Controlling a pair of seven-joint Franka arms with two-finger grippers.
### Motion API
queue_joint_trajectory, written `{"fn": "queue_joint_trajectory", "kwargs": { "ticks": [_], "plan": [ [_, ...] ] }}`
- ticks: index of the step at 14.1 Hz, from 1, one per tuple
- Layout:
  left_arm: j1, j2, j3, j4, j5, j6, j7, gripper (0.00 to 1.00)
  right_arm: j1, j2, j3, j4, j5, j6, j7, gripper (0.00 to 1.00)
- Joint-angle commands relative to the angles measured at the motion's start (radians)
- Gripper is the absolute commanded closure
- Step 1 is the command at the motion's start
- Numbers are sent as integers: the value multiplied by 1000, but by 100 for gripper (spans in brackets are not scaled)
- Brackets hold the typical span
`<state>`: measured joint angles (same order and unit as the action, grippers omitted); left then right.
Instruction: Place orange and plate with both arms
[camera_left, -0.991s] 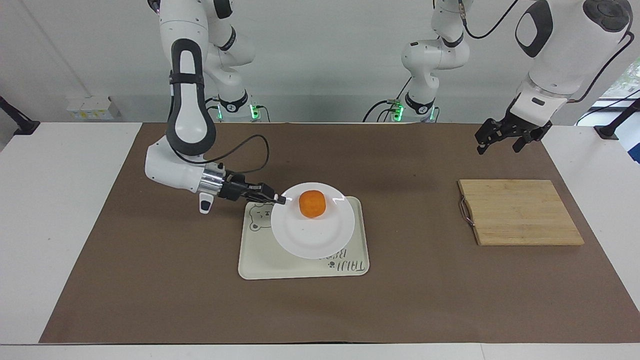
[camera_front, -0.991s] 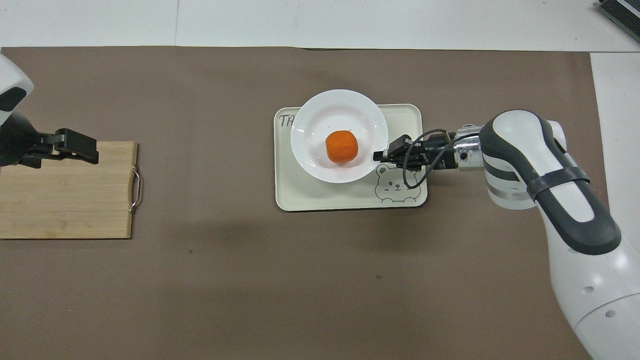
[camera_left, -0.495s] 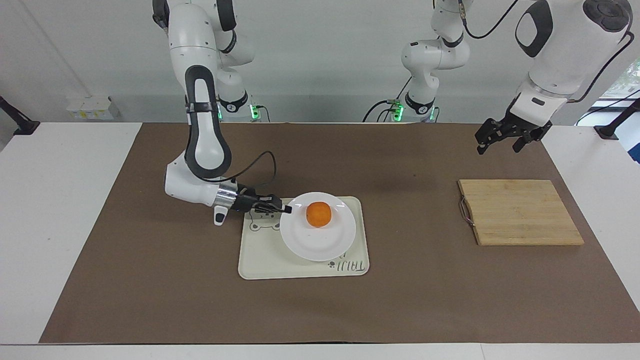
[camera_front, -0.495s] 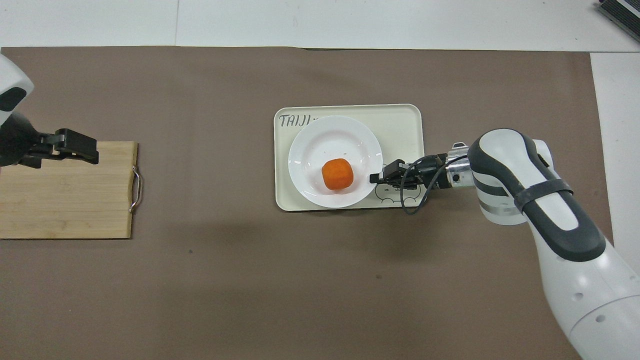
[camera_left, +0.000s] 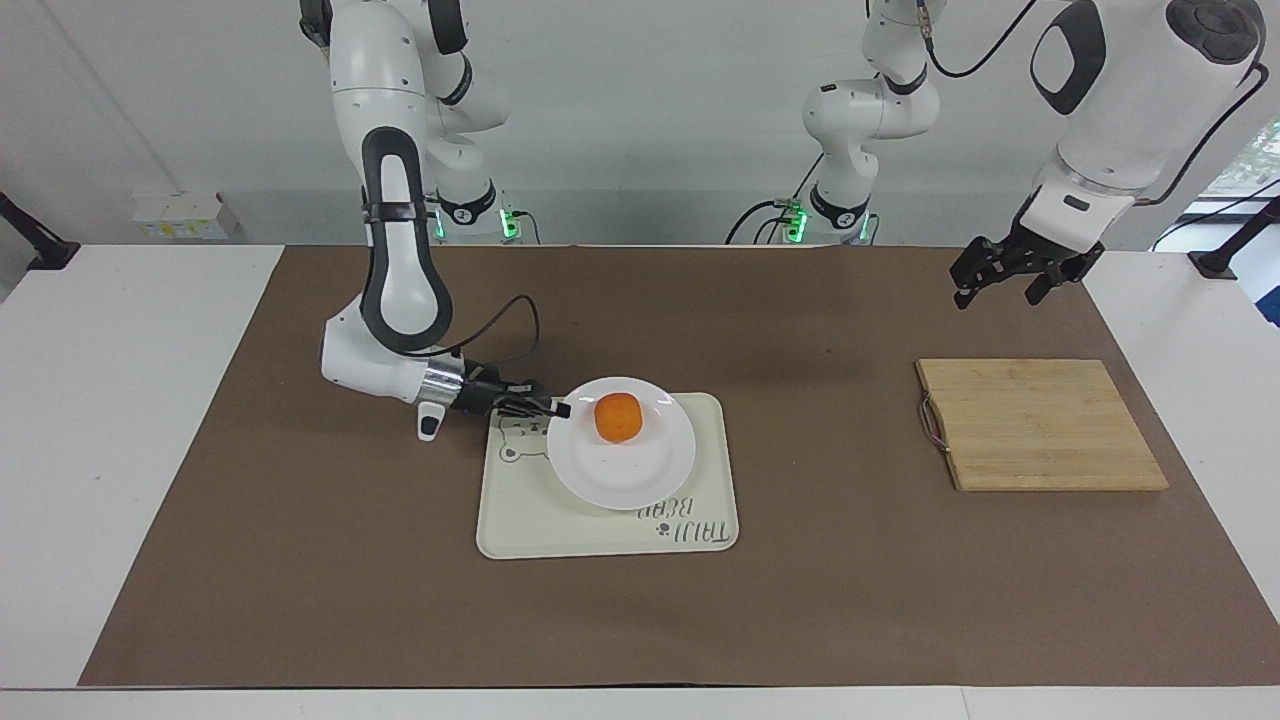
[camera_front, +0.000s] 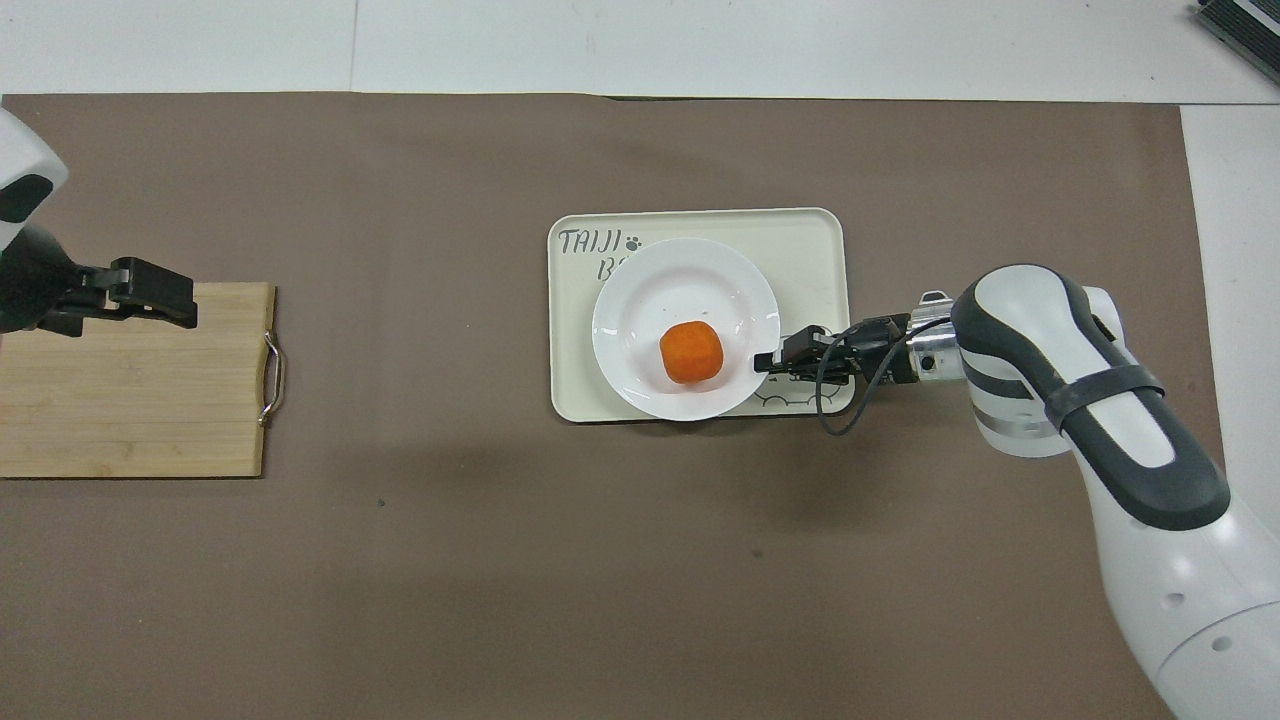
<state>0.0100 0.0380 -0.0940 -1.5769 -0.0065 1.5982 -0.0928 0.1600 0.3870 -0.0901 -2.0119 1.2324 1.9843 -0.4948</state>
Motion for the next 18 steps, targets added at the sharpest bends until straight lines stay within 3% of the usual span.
{"fn": "queue_joint_trajectory", "kwargs": {
  "ticks": [1,7,8,9,11,14,18],
  "plan": [
    [11,-4,-7,-2,10,9,8,0,-17,-8,9,-5,-10,8,-24,100],
    [11,-3,-7,-2,10,9,8,0,-34,-8,3,-8,-37,4,-45,100],
    [11,-3,-7,-2,10,9,8,0,-34,-7,3,-8,-39,7,-44,88],
    [11,-3,-7,-2,10,9,8,0,-34,-7,3,-8,-39,7,-39,62],
    [11,-3,-7,-2,10,9,8,0,-33,-8,3,-8,-40,7,-37,0],
    [11,-3,-7,-2,10,9,8,0,-24,-16,0,14,-62,7,-25,0],
    [11,-3,-7,-2,10,9,8,0,-19,-37,0,93,-269,7,137,0]
  ]
}}
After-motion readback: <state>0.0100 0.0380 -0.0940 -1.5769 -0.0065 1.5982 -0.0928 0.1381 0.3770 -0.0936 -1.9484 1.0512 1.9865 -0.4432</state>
